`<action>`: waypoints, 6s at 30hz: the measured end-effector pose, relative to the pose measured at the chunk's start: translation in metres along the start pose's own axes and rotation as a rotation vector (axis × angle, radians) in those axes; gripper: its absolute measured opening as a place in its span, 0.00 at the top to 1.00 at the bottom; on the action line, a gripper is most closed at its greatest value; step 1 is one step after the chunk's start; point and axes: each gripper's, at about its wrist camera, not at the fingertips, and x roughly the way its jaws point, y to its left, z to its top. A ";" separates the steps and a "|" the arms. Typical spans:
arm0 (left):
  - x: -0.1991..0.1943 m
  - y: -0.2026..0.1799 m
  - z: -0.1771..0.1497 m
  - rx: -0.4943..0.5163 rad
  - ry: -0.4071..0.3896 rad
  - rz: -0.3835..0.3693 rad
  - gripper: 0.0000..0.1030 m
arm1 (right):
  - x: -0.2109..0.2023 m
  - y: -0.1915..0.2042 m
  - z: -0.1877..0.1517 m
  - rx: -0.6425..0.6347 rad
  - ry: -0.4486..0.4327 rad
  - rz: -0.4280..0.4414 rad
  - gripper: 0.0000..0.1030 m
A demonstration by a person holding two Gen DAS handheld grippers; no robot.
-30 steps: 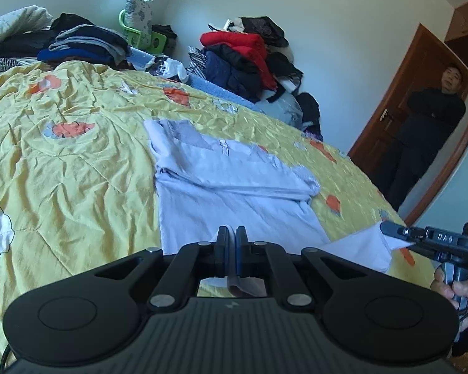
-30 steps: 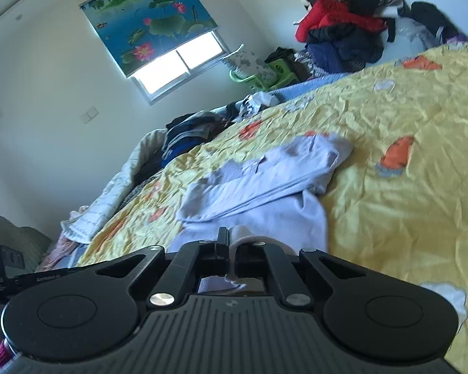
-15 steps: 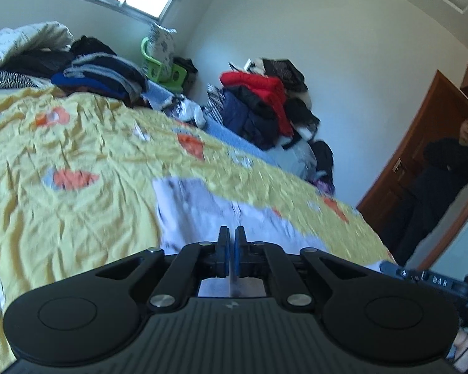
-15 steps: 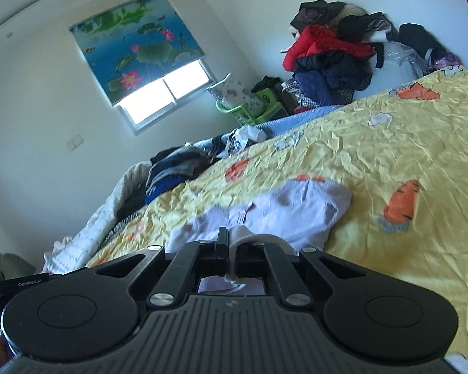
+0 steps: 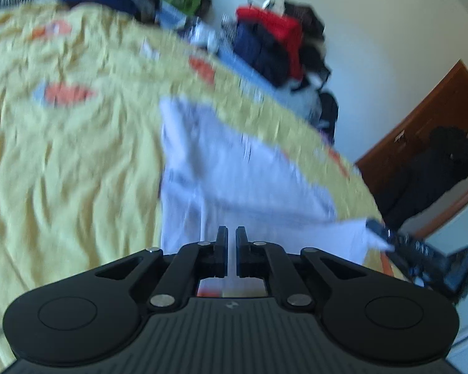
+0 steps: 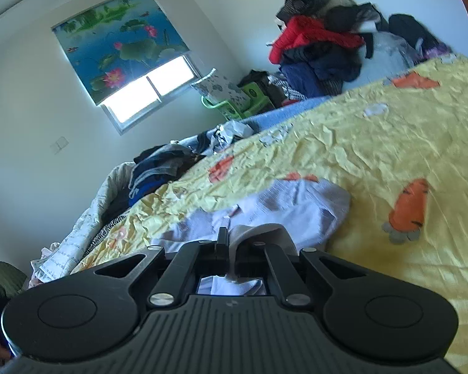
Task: Fold small clothes
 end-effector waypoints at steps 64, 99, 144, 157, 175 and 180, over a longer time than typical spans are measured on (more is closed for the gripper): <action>0.036 -0.056 0.092 0.043 -0.304 -0.002 0.97 | 0.037 0.009 0.039 0.036 -0.097 -0.012 0.93; 0.183 0.016 0.176 -0.109 -0.190 0.216 0.89 | 0.208 -0.064 0.056 0.229 0.025 -0.247 0.63; 0.186 -0.061 0.068 0.481 -0.137 0.522 0.22 | 0.187 0.039 -0.016 -0.449 0.232 -0.396 0.22; 0.152 -0.063 0.022 0.480 -0.143 0.525 0.19 | 0.144 0.055 -0.043 -0.463 0.238 -0.349 0.19; 0.137 -0.046 -0.010 0.406 -0.134 0.516 0.07 | 0.106 0.063 -0.063 -0.407 0.196 -0.327 0.18; 0.136 -0.042 -0.016 0.406 -0.149 0.513 0.05 | 0.109 0.055 -0.070 -0.385 0.213 -0.337 0.16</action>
